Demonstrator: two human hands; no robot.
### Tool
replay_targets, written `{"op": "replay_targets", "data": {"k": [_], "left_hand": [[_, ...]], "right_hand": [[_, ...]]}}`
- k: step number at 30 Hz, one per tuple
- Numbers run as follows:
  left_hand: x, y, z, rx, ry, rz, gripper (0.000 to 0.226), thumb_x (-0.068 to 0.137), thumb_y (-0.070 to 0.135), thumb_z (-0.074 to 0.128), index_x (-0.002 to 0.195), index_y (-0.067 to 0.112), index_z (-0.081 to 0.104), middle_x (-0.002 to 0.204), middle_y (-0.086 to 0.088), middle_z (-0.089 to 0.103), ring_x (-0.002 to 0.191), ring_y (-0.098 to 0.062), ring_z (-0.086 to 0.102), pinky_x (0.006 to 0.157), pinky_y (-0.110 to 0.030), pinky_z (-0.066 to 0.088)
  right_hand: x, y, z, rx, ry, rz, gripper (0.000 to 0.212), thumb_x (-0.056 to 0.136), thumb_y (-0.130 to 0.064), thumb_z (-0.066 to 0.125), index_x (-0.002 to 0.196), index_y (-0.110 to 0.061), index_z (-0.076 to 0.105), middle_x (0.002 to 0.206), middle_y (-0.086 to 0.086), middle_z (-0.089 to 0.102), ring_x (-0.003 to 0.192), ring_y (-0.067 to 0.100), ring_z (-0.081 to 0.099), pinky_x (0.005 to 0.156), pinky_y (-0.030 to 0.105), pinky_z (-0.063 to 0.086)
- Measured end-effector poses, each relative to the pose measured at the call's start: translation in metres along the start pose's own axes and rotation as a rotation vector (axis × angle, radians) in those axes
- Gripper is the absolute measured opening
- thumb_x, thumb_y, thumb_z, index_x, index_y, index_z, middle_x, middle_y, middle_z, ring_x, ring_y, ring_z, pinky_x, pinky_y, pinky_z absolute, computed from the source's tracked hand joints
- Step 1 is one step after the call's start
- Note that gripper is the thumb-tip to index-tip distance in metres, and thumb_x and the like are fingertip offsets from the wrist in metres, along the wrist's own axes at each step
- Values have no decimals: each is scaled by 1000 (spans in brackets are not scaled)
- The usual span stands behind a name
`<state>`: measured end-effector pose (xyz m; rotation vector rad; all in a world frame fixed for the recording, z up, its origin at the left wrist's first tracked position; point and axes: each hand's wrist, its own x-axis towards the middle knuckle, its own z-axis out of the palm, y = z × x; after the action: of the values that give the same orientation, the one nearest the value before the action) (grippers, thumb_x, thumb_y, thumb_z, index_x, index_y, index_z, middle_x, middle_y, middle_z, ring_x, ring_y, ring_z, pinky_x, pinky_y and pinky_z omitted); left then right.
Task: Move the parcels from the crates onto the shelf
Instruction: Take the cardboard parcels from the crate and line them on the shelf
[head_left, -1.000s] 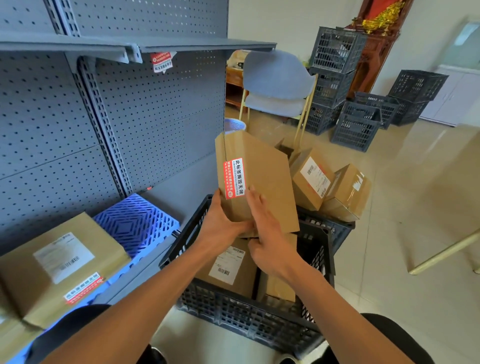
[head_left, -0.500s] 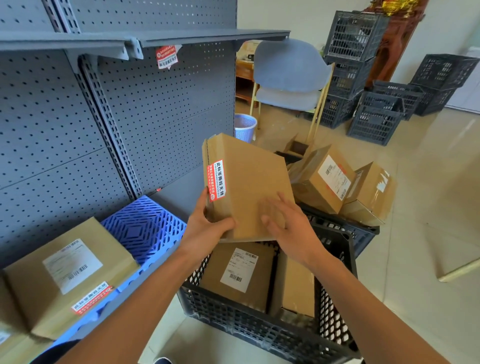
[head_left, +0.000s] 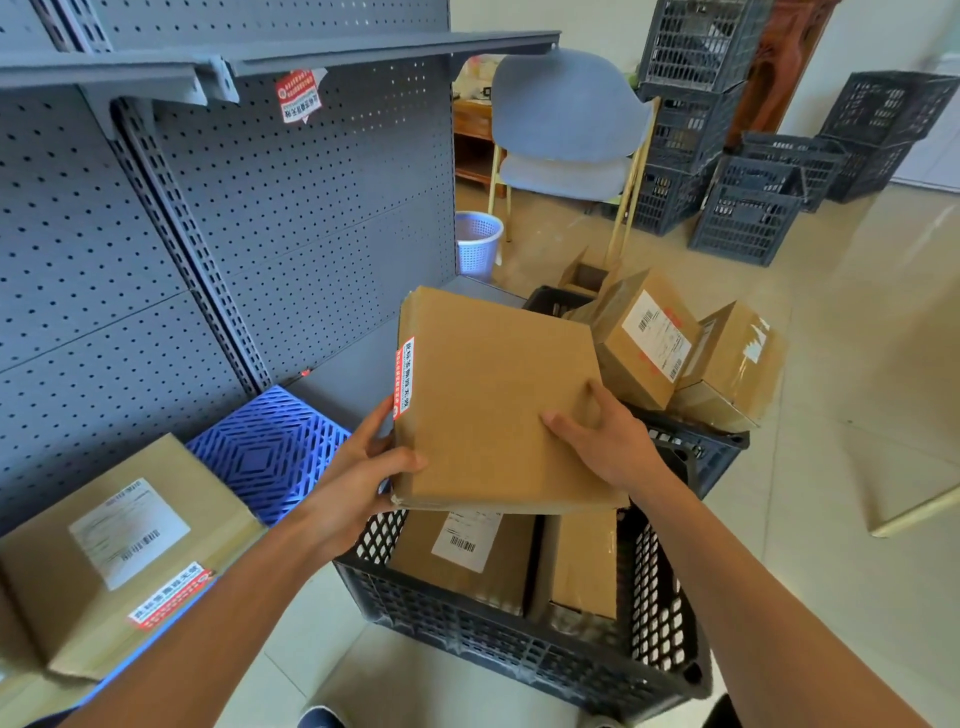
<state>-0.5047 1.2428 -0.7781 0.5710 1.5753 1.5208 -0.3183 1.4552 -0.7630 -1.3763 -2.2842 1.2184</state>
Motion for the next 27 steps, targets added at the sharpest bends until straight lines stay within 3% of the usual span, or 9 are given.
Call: {"op": "replay_targets", "data": {"k": [6, 11, 17, 24, 27], "left_hand": [[-3, 0, 1, 182, -41, 19, 80, 76, 20, 75, 149, 37, 44, 131, 7, 67, 117, -16, 66, 100, -44, 55], [-1, -3, 5, 225, 48, 28, 49, 88, 8, 72, 126, 38, 60, 116, 6, 74, 112, -17, 68, 105, -44, 50], [3, -3, 3, 200, 86, 85, 83, 87, -2, 72, 147, 47, 43, 124, 9, 70, 118, -12, 65, 99, -40, 53], [4, 5, 4, 122, 246, 113, 39, 93, 7, 68, 130, 22, 66, 115, 3, 74, 96, -7, 73, 86, -36, 59], [6, 7, 2, 54, 285, 118, 52, 94, 19, 69, 143, 28, 53, 113, 8, 73, 101, -6, 70, 83, -36, 56]], "right_hand": [[-7, 2, -2, 86, 55, -28, 97, 88, -49, 75, 161, -23, 18, 158, 4, 36, 142, 27, 38, 112, 43, 35], [-9, 3, -3, 100, 152, -62, 109, 77, -46, 85, 160, -26, 16, 151, 6, 34, 137, 27, 40, 110, 48, 37], [-11, 4, -7, 103, 170, -79, 116, 73, -42, 89, 160, -24, 15, 153, 6, 30, 138, 27, 39, 111, 48, 36], [-11, 5, -3, 127, 188, -118, 111, 70, -30, 92, 155, -25, 21, 152, 3, 32, 137, 23, 38, 110, 47, 37], [-12, 3, -2, 152, 181, -177, 92, 77, -20, 87, 148, -25, 30, 140, -5, 44, 130, 17, 44, 109, 45, 43]]}}
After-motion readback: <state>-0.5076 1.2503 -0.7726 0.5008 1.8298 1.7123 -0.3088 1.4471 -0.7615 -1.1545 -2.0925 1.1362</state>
